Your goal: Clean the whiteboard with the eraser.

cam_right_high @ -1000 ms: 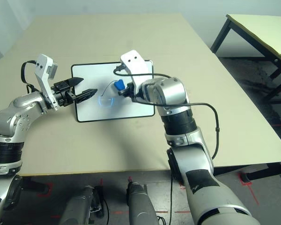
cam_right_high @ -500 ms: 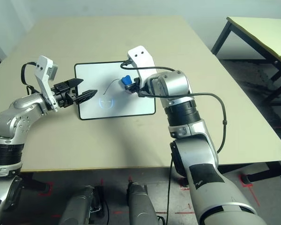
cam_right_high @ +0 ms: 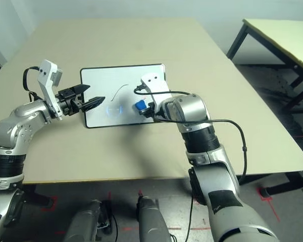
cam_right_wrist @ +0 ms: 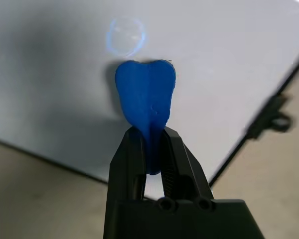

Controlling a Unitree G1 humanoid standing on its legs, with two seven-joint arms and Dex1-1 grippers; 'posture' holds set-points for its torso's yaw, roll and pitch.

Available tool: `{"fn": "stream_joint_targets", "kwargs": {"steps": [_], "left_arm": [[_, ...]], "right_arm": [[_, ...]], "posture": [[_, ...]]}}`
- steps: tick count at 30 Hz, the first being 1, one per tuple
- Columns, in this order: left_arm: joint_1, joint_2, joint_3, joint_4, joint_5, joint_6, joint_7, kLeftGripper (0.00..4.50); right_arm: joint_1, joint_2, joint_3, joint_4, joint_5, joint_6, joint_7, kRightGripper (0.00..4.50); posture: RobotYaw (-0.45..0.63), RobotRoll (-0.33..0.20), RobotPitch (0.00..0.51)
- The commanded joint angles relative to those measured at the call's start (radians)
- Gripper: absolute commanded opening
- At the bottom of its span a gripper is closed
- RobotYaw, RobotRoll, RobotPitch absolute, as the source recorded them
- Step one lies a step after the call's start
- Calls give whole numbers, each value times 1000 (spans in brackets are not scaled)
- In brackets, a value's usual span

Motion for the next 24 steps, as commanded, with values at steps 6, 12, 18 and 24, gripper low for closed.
{"fn": "stream_joint_targets", "kwargs": {"steps": [6, 12, 18, 24], "left_arm": [[-2, 1, -6, 12, 0, -5, -6, 4500], [-1, 1, -5, 13, 1, -6, -5, 4500], [7, 3, -4, 11, 1, -7, -5, 4500], [14, 5, -2, 12, 2, -9, -4, 4500]], "right_arm": [[98, 13, 25, -106, 6, 95, -4, 386], [116, 12, 28, -140, 7, 121, 0, 386], [28, -1, -13, 2, -20, 20, -16, 385], [6, 39, -5, -17, 4, 14, -2, 385]], "posture": [[-116, 0, 154], [-116, 0, 157], [-117, 0, 159], [-117, 0, 159]]}}
